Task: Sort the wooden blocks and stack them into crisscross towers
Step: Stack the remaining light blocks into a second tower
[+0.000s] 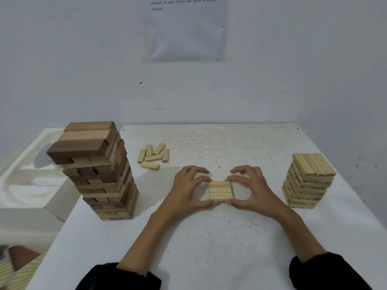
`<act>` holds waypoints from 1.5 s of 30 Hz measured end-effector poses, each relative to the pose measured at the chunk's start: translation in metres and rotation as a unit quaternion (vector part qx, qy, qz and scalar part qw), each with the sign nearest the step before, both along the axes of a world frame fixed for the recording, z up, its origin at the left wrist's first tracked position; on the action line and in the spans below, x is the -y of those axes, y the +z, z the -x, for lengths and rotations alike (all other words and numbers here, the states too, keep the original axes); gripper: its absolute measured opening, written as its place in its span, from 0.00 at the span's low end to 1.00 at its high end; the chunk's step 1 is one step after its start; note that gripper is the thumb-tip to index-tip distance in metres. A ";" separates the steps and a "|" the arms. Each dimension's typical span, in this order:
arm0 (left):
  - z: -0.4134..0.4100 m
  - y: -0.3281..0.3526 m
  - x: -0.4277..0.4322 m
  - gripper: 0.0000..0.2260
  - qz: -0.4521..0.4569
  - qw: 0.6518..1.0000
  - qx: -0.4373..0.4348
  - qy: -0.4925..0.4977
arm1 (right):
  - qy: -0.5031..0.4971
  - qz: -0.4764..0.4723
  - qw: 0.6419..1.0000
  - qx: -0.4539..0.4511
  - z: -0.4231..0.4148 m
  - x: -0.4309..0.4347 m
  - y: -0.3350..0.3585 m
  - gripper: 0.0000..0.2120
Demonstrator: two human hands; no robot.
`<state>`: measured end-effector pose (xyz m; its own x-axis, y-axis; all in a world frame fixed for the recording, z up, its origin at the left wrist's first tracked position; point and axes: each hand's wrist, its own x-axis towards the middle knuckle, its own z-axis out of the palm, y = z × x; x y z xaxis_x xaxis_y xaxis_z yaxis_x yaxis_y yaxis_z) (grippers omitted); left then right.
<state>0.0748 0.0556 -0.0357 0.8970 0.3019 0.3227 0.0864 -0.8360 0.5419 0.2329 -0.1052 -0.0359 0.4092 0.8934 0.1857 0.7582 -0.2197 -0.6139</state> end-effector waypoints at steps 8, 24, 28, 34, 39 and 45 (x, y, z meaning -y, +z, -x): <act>-0.001 0.033 -0.006 0.21 0.010 0.998 0.058 -0.033 | 0.009 -0.069 0.998 0.006 0.006 0.010 0.037 0.23; -0.062 0.117 0.038 0.22 -0.010 0.985 0.144 -0.094 | -0.061 -0.115 0.989 0.067 -0.026 0.071 0.127 0.25; -0.093 0.115 0.064 0.23 -0.010 0.985 0.137 -0.109 | -0.079 -0.069 0.993 0.048 -0.053 0.099 0.133 0.26; -0.123 0.101 0.090 0.26 -0.014 0.987 0.114 -0.114 | -0.078 -0.018 0.997 0.009 -0.086 0.126 0.120 0.28; -0.134 0.090 0.094 0.28 -0.018 0.990 0.086 -0.106 | -0.078 -0.008 0.996 -0.042 -0.099 0.131 0.103 0.30; -0.135 0.083 0.095 0.28 -0.016 0.992 0.087 -0.092 | -0.068 -0.006 0.996 -0.058 -0.103 0.128 0.097 0.26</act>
<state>0.2096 -0.0394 0.0469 0.8656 0.1244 0.4851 -0.1628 -0.8461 0.5075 0.3355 -0.2336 0.0607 0.5460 0.8261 0.1396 0.6451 -0.3082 -0.6991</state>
